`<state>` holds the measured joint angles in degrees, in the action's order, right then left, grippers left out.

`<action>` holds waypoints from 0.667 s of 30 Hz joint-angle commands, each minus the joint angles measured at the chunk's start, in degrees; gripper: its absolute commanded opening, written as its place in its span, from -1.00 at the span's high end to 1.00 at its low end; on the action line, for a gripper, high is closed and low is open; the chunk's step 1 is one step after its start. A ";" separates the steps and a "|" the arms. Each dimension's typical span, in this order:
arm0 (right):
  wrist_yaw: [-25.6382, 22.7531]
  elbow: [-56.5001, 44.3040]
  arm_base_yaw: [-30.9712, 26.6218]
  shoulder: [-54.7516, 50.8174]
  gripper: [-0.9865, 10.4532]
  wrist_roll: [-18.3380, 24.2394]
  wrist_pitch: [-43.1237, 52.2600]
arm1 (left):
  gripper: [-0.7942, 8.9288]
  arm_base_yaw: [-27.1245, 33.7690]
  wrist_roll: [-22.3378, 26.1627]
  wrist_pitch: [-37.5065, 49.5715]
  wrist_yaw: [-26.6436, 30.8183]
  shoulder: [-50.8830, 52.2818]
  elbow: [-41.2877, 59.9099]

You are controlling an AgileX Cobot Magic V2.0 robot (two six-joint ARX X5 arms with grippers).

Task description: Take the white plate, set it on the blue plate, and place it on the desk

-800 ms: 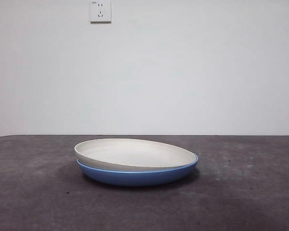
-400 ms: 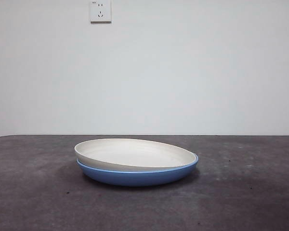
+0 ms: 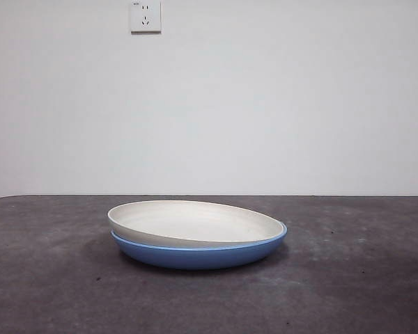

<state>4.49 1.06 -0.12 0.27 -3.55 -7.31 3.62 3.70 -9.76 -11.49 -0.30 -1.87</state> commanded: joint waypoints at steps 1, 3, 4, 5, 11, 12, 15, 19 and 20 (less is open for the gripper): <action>-0.15 -0.46 -0.15 -0.07 0.81 -1.68 -2.67 | 0.82 0.13 -0.13 -0.48 0.13 0.13 1.18; -0.11 -0.46 -0.15 -0.07 0.81 -1.70 -2.75 | 0.82 0.13 -0.13 -0.48 0.13 0.13 1.18; -0.15 -0.46 -0.15 -0.07 0.81 -1.68 -2.78 | 0.82 0.13 -0.13 -0.48 0.13 0.13 1.18; -0.11 -0.46 -0.15 -0.07 0.81 -1.68 -2.71 | 0.82 0.13 -0.13 -0.50 0.11 0.11 1.18; -0.07 -0.42 -0.13 -0.07 0.81 -1.66 -1.64 | 0.82 0.13 -0.13 -0.48 0.13 0.11 1.18; -0.07 -0.42 -0.13 -0.07 0.81 -1.66 -1.66 | 0.82 0.13 -0.13 -0.50 0.13 0.13 1.18; -0.07 -0.42 -0.13 -0.07 0.81 -1.66 -1.68 | 0.82 0.13 -0.13 -0.48 0.13 0.13 1.18; -0.07 -0.42 -0.13 -0.07 0.81 -1.66 -1.68 | 0.82 0.13 -0.13 -0.48 0.13 0.13 1.18; -0.09 -0.42 -0.13 -0.07 0.81 -1.66 -1.68 | 0.82 0.13 -0.13 -0.48 0.13 0.13 1.18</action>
<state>4.40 0.93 -0.12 0.34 -4.71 -9.43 3.62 3.70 -9.76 -11.49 -0.30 -1.87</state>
